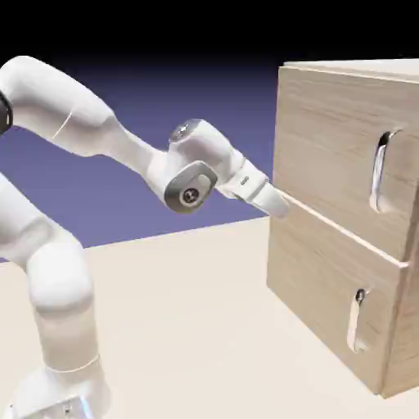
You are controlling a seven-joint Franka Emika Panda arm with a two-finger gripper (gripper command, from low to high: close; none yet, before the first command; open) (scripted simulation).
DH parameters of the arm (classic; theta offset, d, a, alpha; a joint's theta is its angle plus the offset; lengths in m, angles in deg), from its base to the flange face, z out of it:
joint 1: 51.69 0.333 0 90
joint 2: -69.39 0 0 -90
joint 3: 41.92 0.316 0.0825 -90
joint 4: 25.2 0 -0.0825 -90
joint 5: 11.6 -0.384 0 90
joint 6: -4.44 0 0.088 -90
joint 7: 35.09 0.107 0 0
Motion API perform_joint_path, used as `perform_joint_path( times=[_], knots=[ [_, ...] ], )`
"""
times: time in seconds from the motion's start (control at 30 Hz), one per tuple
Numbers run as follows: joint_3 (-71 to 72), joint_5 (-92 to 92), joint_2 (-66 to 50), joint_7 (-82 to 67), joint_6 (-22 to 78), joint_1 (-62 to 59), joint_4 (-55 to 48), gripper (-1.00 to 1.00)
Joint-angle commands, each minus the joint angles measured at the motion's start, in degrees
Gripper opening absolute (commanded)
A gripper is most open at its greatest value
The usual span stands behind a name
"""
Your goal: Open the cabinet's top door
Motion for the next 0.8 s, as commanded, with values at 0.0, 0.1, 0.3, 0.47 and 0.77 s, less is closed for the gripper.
perform_joint_path(
  times=[0.0,0.1,0.3,0.47,0.77],
  knots=[
    [-1.2,2.5,0.5,-1.3,0.0,1.0,-0.6,0.00],
    [-4.7,10.0,2.2,-5.4,0.2,3.9,-2.2,0.00],
    [-11.6,24.9,5.5,-13.5,0.5,9.8,-5.6,0.00],
    [-17.5,37.4,8.2,-20.2,0.7,14.7,-8.4,0.00],
    [-27.9,59.8,13.1,-32.3,1.1,23.5,-13.4,0.00]
  ],
)
